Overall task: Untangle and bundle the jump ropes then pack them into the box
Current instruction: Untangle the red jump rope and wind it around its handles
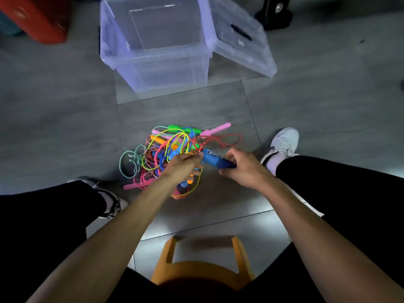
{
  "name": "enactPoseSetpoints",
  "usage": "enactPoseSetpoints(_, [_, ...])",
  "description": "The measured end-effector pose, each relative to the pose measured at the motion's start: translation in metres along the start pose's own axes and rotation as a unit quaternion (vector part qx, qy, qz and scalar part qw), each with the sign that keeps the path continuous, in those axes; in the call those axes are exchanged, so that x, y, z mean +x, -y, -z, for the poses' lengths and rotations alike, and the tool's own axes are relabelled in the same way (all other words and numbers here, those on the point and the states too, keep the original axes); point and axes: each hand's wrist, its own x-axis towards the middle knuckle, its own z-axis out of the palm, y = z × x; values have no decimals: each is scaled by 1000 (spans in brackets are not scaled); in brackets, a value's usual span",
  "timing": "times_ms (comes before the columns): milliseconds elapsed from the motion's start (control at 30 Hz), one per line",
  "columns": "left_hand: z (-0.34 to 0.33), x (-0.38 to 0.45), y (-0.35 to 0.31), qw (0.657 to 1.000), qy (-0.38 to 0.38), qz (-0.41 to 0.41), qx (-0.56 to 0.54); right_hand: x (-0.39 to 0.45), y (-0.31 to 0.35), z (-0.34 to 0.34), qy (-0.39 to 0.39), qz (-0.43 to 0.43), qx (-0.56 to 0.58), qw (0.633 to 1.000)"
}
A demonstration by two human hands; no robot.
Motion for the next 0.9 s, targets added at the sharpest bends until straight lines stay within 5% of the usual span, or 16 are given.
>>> enactPoseSetpoints(200, [3, -24, -11, 990, 35, -35, -130, -27, 19, -4, 7, 43, 78, 996])
enactPoseSetpoints(367, [46, -26, -27, 981, -65, -123, 132, -20, 22, 15, 17, 52, 58, 997])
enactPoseSetpoints(433, [74, -29, -31, 926, -76, -173, 328, -16, 27, 28, -17, 35, 32, 999])
enactPoseSetpoints(567, [111, -47, -47, 680, -104, -229, 689, -10, 49, 36, -48, 33, 25, 998])
enactPoseSetpoints(633, [119, -55, -54, 634, -114, -248, 724, -2, 63, 31, -27, 45, 39, 998])
enactPoseSetpoints(700, [128, -59, -55, 664, -111, -285, 682, 6, 78, 28, -2, 56, 33, 998])
enactPoseSetpoints(800, [134, -65, -51, 781, -92, -353, 507, 9, 100, 28, 42, 93, 9, 995])
enactPoseSetpoints(900, [127, -67, -56, 832, -73, -395, 383, 9, 118, 32, 69, 133, -6, 989])
